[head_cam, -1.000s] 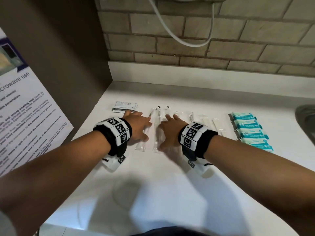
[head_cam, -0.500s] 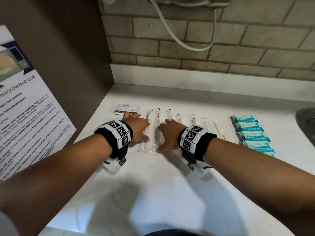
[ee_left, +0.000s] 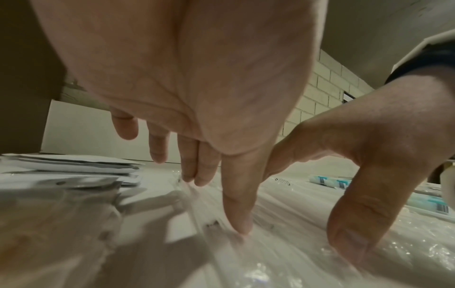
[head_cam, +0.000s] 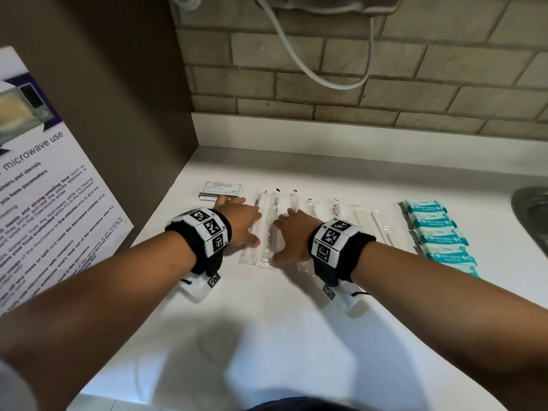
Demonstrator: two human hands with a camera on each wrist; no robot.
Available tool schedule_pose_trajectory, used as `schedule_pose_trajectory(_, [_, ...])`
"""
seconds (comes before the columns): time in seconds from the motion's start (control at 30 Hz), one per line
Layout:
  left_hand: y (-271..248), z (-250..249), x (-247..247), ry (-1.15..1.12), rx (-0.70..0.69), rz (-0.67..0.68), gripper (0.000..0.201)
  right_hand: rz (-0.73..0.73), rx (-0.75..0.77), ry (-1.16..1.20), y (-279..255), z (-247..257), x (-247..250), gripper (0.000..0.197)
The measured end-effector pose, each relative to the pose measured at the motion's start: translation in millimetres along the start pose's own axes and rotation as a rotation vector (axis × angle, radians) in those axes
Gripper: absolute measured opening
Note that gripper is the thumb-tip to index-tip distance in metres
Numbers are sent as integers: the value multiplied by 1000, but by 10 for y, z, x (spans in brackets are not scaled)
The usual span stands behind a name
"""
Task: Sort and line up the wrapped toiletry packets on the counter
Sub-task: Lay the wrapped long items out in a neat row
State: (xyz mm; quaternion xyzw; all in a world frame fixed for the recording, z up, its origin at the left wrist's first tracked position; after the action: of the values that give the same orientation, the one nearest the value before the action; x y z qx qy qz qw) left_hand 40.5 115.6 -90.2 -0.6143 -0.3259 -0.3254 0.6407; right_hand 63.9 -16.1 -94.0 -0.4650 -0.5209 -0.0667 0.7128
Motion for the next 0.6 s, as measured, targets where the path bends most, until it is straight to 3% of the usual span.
schedule_pose_trajectory(0.33, [-75,-76,105,-42,-17,-67,68,-65,20,-54,-218,-97,25,83])
schedule_pose_trajectory(0.6, [-102,-618,127,-14,-150,-90,70,14,-65,-73,-405,-466,-104,78])
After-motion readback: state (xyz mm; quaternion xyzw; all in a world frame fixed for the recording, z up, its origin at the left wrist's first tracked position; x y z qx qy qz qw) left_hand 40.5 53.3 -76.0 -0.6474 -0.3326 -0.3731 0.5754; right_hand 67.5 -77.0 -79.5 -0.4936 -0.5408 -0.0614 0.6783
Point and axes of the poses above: each hand's wrist, its own y-axis towards the middle knuckle, its own x-axis out of the back of the hand, z = x × y, the point moved 4 cm from there along y, towards the middle knuckle, and after that the axes turned 15 degrees about z, right-handed, at the moved point
